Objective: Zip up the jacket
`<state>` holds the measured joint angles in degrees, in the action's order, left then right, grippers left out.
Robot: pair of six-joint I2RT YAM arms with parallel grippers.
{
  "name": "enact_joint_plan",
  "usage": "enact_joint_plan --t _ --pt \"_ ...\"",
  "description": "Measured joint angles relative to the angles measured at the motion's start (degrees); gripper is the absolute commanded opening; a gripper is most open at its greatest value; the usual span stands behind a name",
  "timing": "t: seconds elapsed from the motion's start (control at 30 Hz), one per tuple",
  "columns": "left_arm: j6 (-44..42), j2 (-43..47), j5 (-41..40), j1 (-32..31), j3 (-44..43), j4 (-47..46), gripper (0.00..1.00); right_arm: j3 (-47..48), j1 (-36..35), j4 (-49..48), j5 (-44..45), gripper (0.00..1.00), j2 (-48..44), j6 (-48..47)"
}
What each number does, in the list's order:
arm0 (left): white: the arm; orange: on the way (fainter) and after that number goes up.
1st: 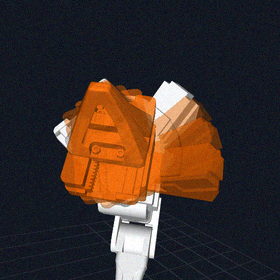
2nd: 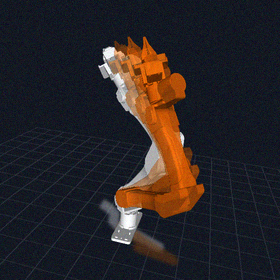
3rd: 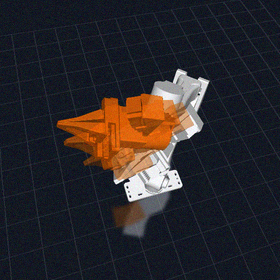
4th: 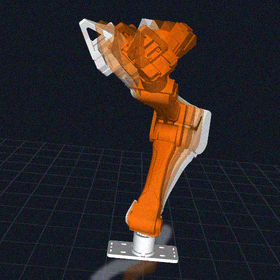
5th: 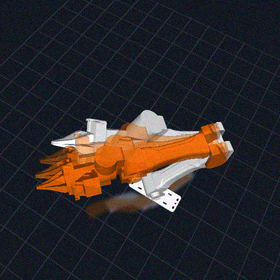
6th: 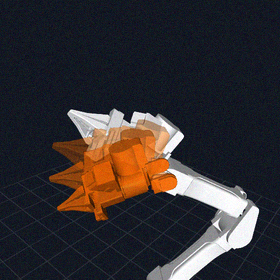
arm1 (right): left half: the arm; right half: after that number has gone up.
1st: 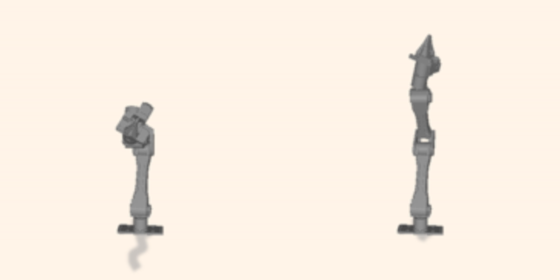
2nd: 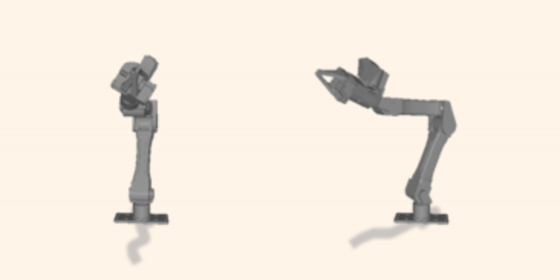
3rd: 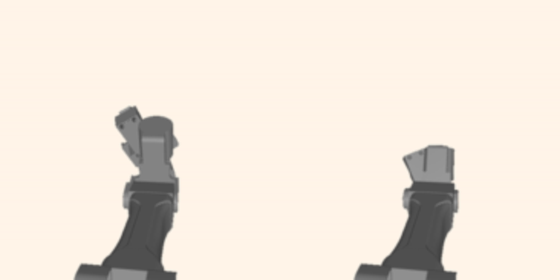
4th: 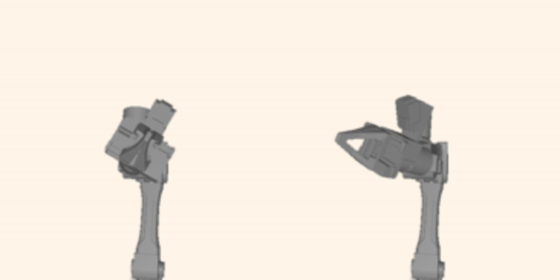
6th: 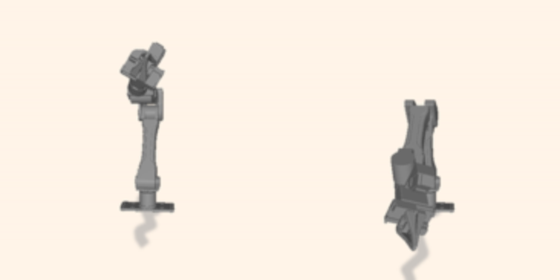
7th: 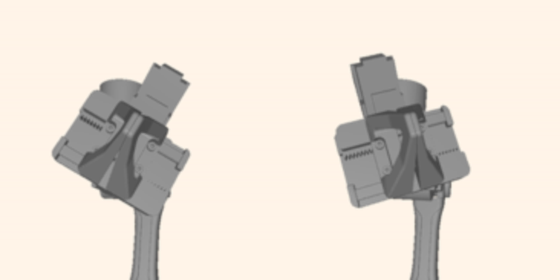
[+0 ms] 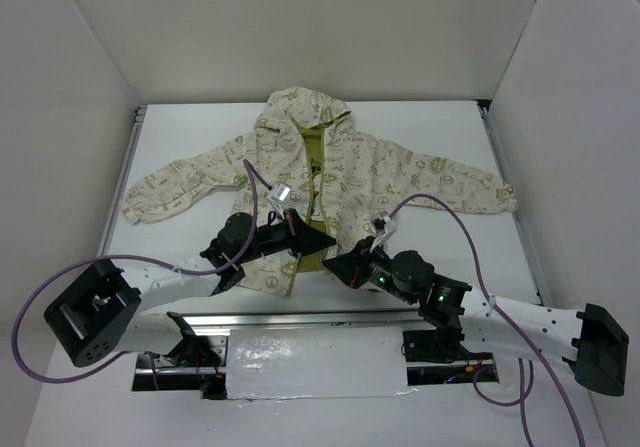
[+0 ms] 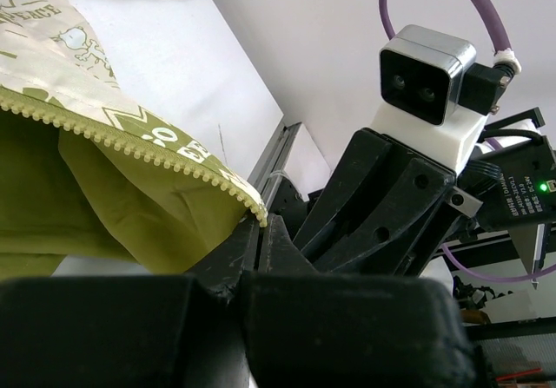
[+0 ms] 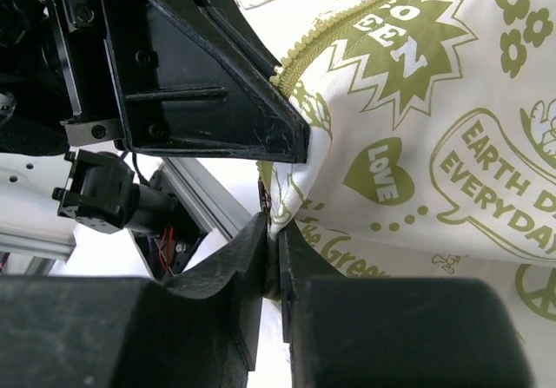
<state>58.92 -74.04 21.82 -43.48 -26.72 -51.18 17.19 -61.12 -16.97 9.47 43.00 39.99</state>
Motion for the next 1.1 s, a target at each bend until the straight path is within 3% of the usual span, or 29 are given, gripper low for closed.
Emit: enact_joint_plan --t 0.1,0.33,0.4,0.53,0.6,0.63,0.9,1.1 --pt "0.00 0.00 -0.11 -0.02 0.00 0.00 0.00 -0.09 0.02 -0.31 0.15 0.08 0.00 -0.02" --pt "0.04 0.00 -0.17 -0.11 0.00 0.48 0.00 -0.94 0.20 -1.14 0.42 0.06 0.00 0.63" --pt "0.02 0.00 -0.20 -0.11 0.00 0.70 0.06 -1.46 0.28 -1.73 0.42 0.00 0.00 0.74" --pt "-0.46 0.04 -0.72 -0.13 0.00 1.90 0.63 -1.86 0.42 -2.12 0.46 0.00 0.15 1.05" --pt "-0.87 1.03 -1.84 -0.13 -0.09 4.74 0.80 -1.95 0.42 -2.23 0.55 0.00 0.11 1.05" --pt "-1.62 1.90 -2.75 -0.13 -0.17 6.47 0.99 -2.23 0.42 -2.62 0.59 0.00 0.02 1.03" --pt "-7.96 11.26 -17.75 -0.24 -7.04 28.09 0.96 -4.63 1.03 -2.21 1.07 0.00 -1.73 1.27" --pt "-10.64 11.32 -31.87 -1.51 -11.98 47.93 0.79 -4.46 1.18 1.86 3.56 0.00 -4.15 2.64"
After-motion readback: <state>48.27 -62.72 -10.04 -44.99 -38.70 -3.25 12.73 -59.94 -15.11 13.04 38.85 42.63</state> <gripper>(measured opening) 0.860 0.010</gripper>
